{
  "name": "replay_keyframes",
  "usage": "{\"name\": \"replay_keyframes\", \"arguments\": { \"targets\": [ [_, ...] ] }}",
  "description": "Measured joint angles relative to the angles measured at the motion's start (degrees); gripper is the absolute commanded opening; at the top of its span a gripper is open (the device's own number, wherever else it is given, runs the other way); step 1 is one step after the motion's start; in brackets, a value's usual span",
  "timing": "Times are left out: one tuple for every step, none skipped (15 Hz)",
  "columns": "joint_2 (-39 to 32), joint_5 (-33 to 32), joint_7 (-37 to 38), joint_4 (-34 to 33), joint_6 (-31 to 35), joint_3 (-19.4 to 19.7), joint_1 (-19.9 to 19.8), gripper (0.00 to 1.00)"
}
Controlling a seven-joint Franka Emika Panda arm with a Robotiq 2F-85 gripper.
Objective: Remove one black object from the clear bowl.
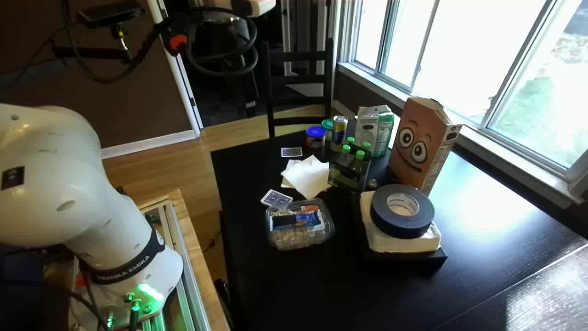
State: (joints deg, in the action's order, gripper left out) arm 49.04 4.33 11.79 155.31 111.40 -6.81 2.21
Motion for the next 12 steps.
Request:
{"name": "replay_keyframes", "arguments": {
  "targets": [
    [0.0,0.0,0.0,0.0,0.0,0.0,0.0,1.0],
    [0.0,0.0,0.0,0.0,0.0,0.0,0.0,1.0],
    [0.0,0.0,0.0,0.0,0.0,0.0,0.0,1.0],
    [0.0,0.0,0.0,0.0,0.0,0.0,0.0,1.0],
    [0.0,0.0,0.0,0.0,0.0,0.0,0.0,1.0],
    [-0.1,0.0,0.1,0.0,0.3,0.0,-0.2,1.0],
    [-0.5,0.0,0.5,0.0,1.0,0.1,-0.6,1.0],
    [-1.3,-0.1,0.5,0.0,2.1,0.4,-1.3,1.0],
    [-2.7,-0.1,-0.1,0.0,3.5,1.1,-1.9,1.0],
    [-4.7,-0.1,-1.5,0.0,4.7,2.5,-2.3,1.0],
    [-7.1,-0.1,-3.2,0.0,5.8,4.3,-2.7,1.0],
    [-9.8,-0.1,-5.5,-0.2,6.5,6.7,-3.0,1.0]
  ]
}}
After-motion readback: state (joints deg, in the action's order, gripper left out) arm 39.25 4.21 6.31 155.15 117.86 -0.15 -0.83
